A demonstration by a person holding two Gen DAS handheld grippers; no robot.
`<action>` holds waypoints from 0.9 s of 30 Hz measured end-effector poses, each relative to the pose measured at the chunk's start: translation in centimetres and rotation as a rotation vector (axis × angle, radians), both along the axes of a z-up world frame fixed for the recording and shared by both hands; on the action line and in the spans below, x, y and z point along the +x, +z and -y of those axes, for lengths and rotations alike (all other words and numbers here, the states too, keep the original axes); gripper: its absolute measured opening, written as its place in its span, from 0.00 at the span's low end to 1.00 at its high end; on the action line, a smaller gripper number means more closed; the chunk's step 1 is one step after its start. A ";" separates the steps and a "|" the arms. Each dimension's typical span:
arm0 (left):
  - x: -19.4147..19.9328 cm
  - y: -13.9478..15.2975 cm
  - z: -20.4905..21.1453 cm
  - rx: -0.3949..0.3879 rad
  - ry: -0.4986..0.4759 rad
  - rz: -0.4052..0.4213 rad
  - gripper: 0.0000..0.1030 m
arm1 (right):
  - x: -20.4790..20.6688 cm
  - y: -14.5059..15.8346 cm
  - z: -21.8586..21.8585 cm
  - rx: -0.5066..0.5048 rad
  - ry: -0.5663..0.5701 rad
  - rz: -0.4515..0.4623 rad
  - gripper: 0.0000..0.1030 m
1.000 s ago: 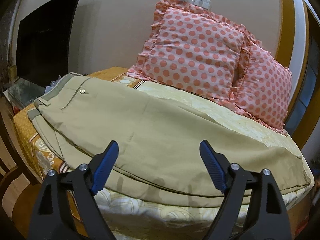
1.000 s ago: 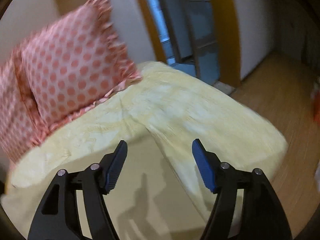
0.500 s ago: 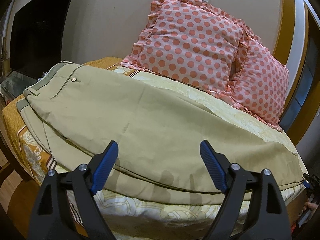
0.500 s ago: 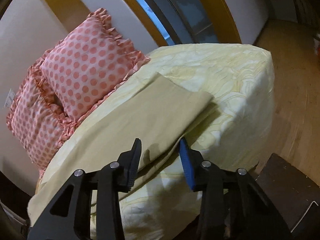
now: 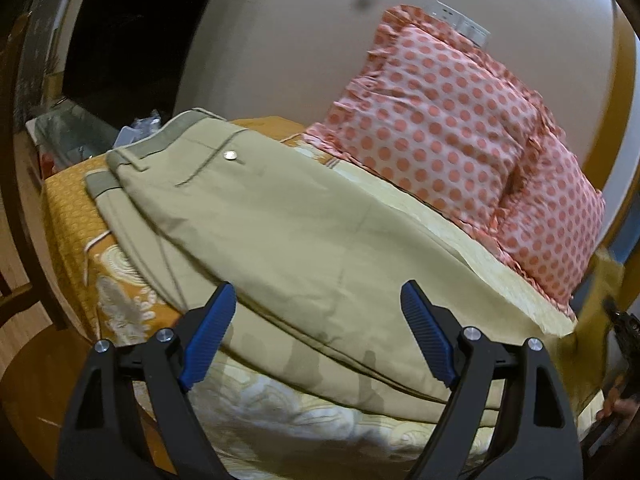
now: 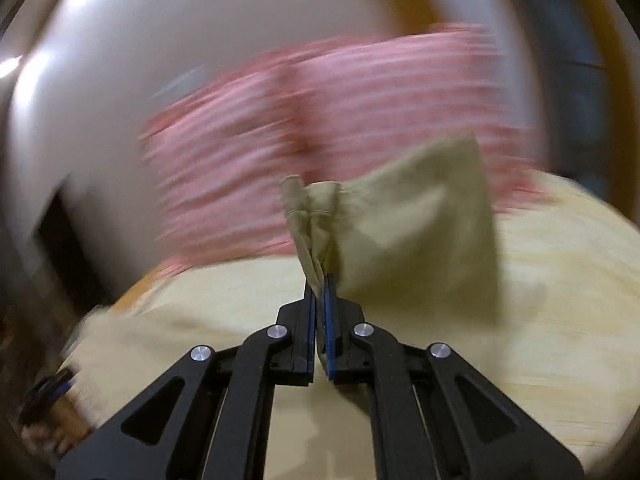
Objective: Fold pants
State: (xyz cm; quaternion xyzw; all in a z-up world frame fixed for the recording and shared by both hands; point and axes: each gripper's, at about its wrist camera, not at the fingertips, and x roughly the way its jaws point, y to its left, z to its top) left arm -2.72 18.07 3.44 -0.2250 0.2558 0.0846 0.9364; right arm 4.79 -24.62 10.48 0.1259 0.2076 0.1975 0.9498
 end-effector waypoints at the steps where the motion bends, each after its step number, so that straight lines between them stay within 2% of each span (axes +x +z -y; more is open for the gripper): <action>1: -0.1 0.0 -0.4 -0.006 0.008 -0.002 0.82 | 0.4 -0.4 -3.1 -0.018 0.097 -0.010 0.04; 2: -0.1 -0.1 -0.7 -0.013 0.016 -0.005 0.82 | 0.6 -1.1 -5.9 -0.048 0.177 -0.027 0.04; 4: -0.4 -0.3 -1.7 -0.034 0.029 -0.013 0.82 | 0.9 -4.0 -12.1 -0.179 0.354 -0.134 0.05; 6: -0.7 -0.4 -2.7 -0.056 0.030 -0.016 0.82 | 0.1 -6.9 -15.8 -0.286 0.464 -0.232 0.09; 7: -0.7 -0.4 -3.1 -0.061 0.030 -0.016 0.82 | -0.5 -7.5 -16.5 -0.309 0.489 -0.243 0.14; 8: -0.7 -0.4 -3.7 -0.069 0.034 -0.015 0.82 | -1.0 -7.5 -16.6 -0.314 0.488 -0.224 0.24; 10: -0.5 -0.2 -4.9 -0.103 0.041 0.001 0.81 | -1.6 -6.5 -15.4 -0.252 0.488 -0.179 0.48; 12: -0.1 -0.1 -5.9 -0.149 0.045 0.014 0.80 | -1.1 -5.3 -13.3 -0.171 0.404 -0.136 0.54; 14: 0.5 -0.1 -6.8 -0.174 0.060 0.018 0.78 | -0.3 -5.6 -11.9 -0.176 0.308 -0.157 0.55; 15: 0.7 -0.2 -7.1 -0.178 0.063 0.018 0.75 | 0.8 -6.5 -11.5 -0.208 0.266 -0.211 0.55; 18: 1.9 -0.5 -8.2 -0.197 0.083 -0.020 0.71 | 1.3 -8.0 -10.8 -0.177 0.253 -0.269 0.55; 21: 2.4 -1.4 -8.8 -0.257 0.106 -0.064 0.66 | 0.9 -8.1 -11.1 -0.180 0.252 -0.253 0.60; 25: 1.9 -1.5 -7.8 -0.289 0.098 -0.081 0.66 | 0.7 -8.2 -11.4 -0.184 0.259 -0.239 0.68; 27: 2.2 -1.4 -7.3 -0.269 0.087 -0.084 0.66 | 0.8 -8.4 -11.3 -0.183 0.264 -0.233 0.70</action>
